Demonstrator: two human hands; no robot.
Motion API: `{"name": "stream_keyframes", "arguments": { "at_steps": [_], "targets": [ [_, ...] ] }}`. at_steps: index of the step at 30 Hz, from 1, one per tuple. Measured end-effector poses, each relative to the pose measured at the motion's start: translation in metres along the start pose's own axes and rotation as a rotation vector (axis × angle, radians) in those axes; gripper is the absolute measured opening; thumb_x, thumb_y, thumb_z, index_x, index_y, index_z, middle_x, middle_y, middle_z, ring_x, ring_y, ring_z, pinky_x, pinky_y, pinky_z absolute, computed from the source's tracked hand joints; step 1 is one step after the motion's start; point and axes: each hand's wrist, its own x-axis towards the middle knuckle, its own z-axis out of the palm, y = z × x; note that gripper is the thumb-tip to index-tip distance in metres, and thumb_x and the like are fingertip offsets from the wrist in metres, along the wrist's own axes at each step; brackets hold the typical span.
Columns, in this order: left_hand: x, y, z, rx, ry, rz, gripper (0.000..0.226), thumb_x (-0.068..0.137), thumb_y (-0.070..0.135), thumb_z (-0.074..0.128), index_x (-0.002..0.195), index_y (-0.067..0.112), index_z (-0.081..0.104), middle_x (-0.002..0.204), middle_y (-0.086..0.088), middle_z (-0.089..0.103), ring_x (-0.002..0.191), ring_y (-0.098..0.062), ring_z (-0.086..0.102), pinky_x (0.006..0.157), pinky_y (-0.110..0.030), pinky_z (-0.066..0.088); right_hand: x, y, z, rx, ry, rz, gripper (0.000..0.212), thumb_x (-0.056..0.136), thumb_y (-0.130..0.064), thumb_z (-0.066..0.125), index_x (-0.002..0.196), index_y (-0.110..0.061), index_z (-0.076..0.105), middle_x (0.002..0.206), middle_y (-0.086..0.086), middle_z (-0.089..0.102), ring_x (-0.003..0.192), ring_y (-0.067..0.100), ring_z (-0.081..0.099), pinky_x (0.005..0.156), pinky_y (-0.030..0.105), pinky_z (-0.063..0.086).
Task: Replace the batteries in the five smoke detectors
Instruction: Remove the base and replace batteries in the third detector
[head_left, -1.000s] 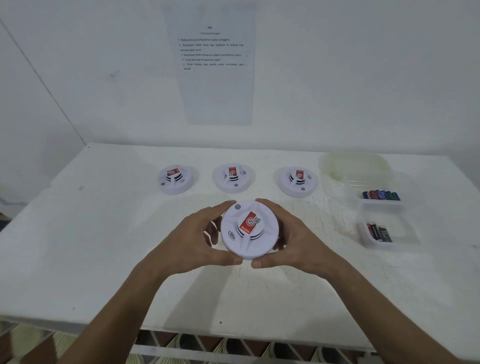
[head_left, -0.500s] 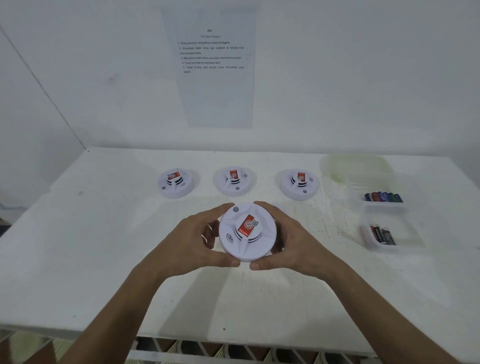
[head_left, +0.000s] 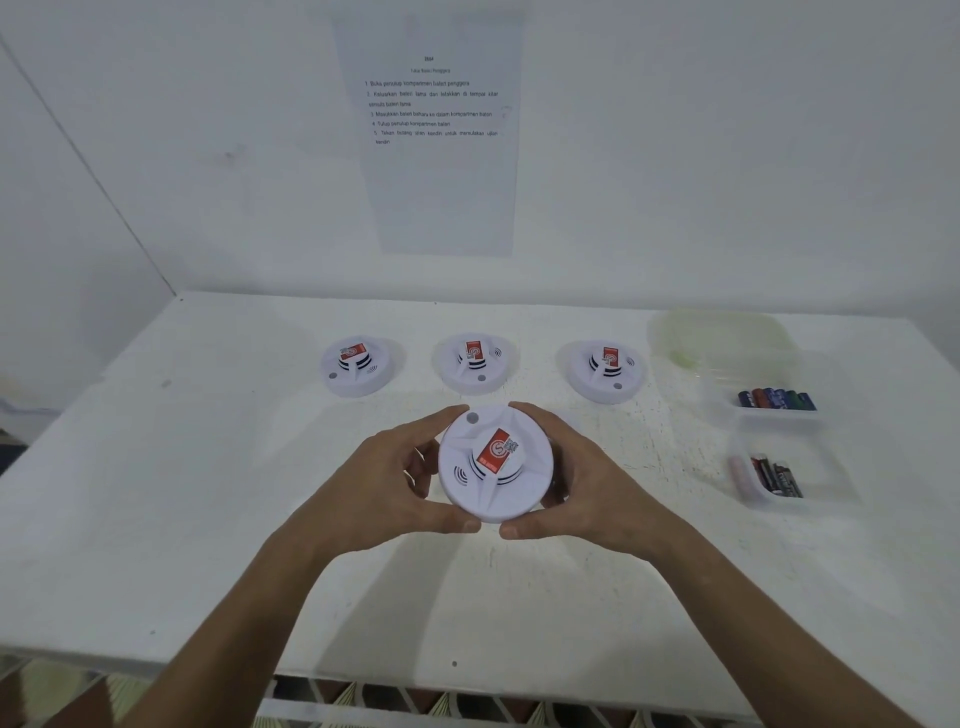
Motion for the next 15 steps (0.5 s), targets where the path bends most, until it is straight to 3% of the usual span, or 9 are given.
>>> {"name": "stream_keyframes", "arguments": {
  "at_steps": [8, 13, 15],
  "targets": [
    [0.000, -0.006, -0.003, -0.007, 0.000, -0.006, 0.089, 0.060, 0.046, 0.088, 0.135, 0.060, 0.042, 0.091, 0.010, 0.064, 0.059, -0.008, 0.041, 0.060, -0.021, 0.047, 0.006, 0.002, 0.005, -0.018, 0.009, 0.010, 0.092, 0.069, -0.006, 0.091, 0.146, -0.025, 0.043, 0.132, -0.018, 0.057, 0.126, 0.014, 0.055, 0.087, 0.026, 0.056],
    [0.000, -0.015, -0.007, -0.021, -0.014, -0.013, 0.090, 0.062, 0.042, 0.089, 0.137, 0.057, 0.042, 0.082, 0.011, 0.062, 0.059, -0.009, 0.039, 0.060, -0.021, 0.044, 0.013, 0.006, 0.011, -0.048, 0.029, 0.046, 0.094, 0.067, -0.009, 0.093, 0.145, -0.028, 0.043, 0.133, -0.016, 0.057, 0.124, 0.016, 0.056, 0.093, 0.043, 0.058],
    [0.001, -0.020, -0.010, -0.020, -0.017, -0.021, 0.089, 0.062, 0.041, 0.088, 0.136, 0.059, 0.042, 0.079, 0.004, 0.061, 0.058, -0.008, 0.038, 0.059, -0.021, 0.043, 0.017, 0.009, 0.015, -0.073, 0.038, 0.040, 0.095, 0.065, -0.012, 0.094, 0.143, -0.033, 0.044, 0.130, -0.023, 0.056, 0.123, 0.010, 0.055, 0.093, 0.035, 0.057]
  ]
}}
